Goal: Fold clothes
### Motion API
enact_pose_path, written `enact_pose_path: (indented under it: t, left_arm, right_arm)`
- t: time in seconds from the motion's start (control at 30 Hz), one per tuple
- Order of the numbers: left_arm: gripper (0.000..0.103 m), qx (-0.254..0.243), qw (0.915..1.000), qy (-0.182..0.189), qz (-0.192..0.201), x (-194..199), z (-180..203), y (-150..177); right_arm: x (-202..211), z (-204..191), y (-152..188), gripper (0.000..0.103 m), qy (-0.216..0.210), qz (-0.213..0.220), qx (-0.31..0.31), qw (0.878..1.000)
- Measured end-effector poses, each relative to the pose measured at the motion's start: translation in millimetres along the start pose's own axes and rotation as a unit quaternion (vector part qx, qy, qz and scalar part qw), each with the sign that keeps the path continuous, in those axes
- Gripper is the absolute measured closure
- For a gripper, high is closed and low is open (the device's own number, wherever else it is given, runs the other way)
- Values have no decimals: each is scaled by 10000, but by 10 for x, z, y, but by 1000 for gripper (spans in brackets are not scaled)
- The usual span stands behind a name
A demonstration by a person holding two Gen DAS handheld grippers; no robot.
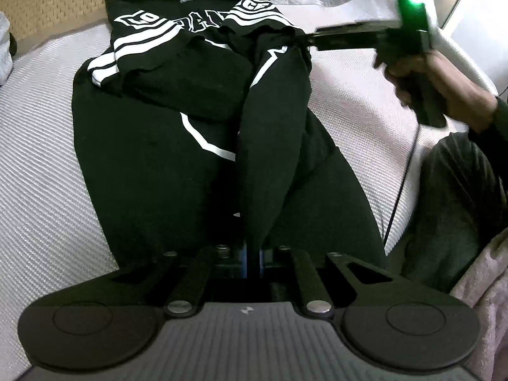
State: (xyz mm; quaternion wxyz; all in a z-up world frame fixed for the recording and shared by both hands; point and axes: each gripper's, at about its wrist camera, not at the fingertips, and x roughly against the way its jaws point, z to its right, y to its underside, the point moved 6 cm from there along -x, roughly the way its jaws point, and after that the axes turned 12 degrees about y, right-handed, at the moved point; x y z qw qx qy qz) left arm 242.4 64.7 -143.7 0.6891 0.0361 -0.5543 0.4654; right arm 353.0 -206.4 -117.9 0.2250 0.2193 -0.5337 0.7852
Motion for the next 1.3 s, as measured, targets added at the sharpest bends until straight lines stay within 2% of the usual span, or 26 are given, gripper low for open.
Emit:
enact_pose_path:
  t: [0.03, 0.1, 0.27, 0.4, 0.67, 0.77, 0.93, 1.0, 1.07, 1.2, 1.3]
  left_arm:
    - [95, 16, 10000, 26, -3, -2, -4, 3]
    - [95, 24, 10000, 49, -7, -11, -6, -2]
    - [95, 7, 10000, 52, -59, -55, -9, -6]
    - [94, 73, 9999, 121, -85, -83, -17, 14]
    - [94, 174, 9995, 249, -110, -94, -45, -1]
    - [94, 121, 9996, 210, -159, -118, -27, -12]
    - [93, 104, 9997, 178, -155, -112, -20, -8]
    - [93, 121, 9996, 183, -149, -111, -26, -8]
    - [93, 137, 9996, 188, -143, -110, -32, -7]
    - [92, 213, 9994, 244, -105, -113, -43, 6]
    - [92, 222, 9994, 258, -117, -124, -45, 10]
  right_arm:
    - [-83, -10, -3, 40, 2, -14, 110, 9999]
    - [-237, -5, -8, 40, -117, -85, 173, 9997]
    - [-462, 164, -24, 39, -751, -362, -734, 9938]
    - [-470, 234, 21, 37, -1246, -553, -1090, 9846]
    - [-274, 720, -73, 37, -1615, -228, -1970, 9668]
    - [-271, 905, -98, 36, -1731, -179, -2348, 9563]
    - [-848, 1055, -7, 36, -1762, -820, -3156, 9288]
    - [-992, 1052, 25, 36, -1956, -915, -3373, 9163]
    - [-1089, 1004, 46, 37, -2070, -1004, -3300, 9155]
    - [-1205, 951, 66, 40, -2103, -893, -3044, 9248]
    - [-1279, 999, 81, 41, -2215, -786, -3315, 9137]
